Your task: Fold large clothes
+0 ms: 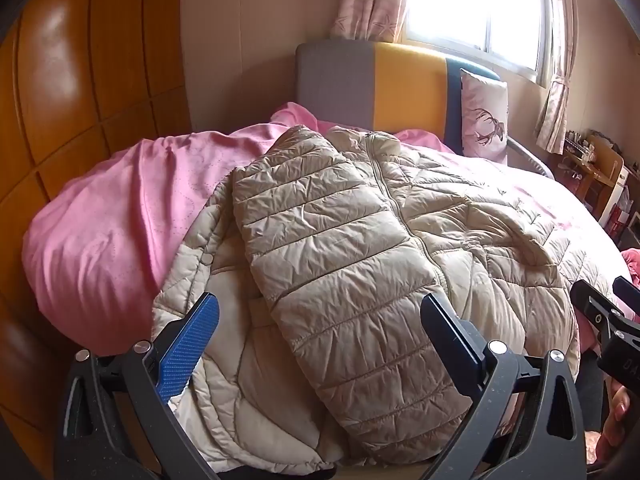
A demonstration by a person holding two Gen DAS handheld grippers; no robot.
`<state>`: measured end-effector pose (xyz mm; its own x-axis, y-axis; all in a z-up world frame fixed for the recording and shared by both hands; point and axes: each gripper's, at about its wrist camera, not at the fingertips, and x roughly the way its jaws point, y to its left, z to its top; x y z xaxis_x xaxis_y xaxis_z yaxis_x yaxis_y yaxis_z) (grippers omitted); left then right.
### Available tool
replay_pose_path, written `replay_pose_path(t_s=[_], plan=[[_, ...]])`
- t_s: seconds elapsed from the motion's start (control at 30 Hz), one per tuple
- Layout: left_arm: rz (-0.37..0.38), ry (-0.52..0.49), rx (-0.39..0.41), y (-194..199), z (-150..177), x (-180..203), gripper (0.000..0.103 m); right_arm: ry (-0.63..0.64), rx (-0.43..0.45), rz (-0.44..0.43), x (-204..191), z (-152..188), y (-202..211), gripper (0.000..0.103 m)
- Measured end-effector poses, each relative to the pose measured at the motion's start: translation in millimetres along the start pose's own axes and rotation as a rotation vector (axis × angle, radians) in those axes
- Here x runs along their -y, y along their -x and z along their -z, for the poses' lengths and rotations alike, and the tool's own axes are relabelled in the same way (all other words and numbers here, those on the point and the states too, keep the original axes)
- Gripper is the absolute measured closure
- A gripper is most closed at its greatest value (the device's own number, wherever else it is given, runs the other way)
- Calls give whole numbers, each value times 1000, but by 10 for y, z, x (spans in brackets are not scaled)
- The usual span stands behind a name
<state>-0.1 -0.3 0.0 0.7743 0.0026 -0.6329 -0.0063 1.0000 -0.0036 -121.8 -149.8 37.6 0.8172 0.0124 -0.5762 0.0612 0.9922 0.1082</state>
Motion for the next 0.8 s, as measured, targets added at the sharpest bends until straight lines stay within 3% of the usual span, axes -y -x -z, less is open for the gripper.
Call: replay_pose_path(t_s=[0.8], plan=[[1,8,-10,-36,34,-28,3,4,-30,1,-20,23,-74,2]])
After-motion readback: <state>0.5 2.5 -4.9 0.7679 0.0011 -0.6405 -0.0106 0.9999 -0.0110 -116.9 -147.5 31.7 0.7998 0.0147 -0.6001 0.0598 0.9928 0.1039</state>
